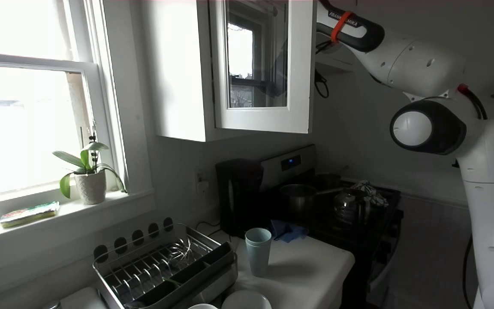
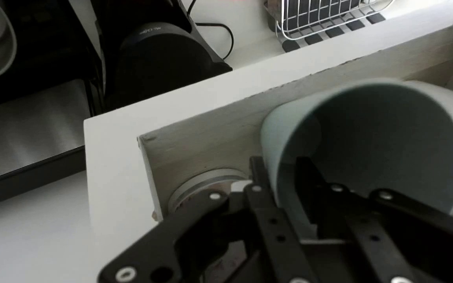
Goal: Open the glass cabinet door, pick up one blue cup and place it on the bottom shelf of the cabinet door
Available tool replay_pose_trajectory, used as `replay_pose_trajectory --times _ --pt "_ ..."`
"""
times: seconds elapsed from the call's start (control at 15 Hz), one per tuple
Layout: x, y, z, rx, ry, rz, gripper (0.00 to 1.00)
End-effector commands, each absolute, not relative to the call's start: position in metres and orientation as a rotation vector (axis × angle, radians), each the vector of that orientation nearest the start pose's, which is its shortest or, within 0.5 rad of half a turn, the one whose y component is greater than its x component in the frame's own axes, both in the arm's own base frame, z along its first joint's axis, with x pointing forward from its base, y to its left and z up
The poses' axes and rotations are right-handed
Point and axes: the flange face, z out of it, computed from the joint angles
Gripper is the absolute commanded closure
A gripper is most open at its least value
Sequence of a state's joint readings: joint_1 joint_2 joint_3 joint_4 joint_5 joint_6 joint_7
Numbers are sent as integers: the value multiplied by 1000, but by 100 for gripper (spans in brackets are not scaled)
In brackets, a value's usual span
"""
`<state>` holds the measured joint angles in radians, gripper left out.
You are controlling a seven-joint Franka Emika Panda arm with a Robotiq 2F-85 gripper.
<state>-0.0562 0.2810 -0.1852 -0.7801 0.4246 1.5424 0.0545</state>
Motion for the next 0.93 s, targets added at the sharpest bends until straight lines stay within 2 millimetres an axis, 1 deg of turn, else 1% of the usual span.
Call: replay_pose_trajectory --times 0.0,0.13,0.33,0.4,0.47,0.53,0.6,0.67,0.73,0.87 --pt "583 -66 831 -2731 151 -753 42" --pt "586 -67 834 -2736 97 -815 29" --pt "593 -70 839 -2738 34 -940 7" --pt "594 -71 839 -2738 19 -961 1" --pt "595 -71 839 -2736 6 -965 0" --pt "596 -70 837 -2734 -9 -956 9" --pt "597 -67 835 -2734 -23 -945 31" --pt "596 -66 833 -2736 -40 -925 34" --pt "596 -65 832 -2738 -48 -912 39" --pt "595 -63 829 -2744 -61 -880 54"
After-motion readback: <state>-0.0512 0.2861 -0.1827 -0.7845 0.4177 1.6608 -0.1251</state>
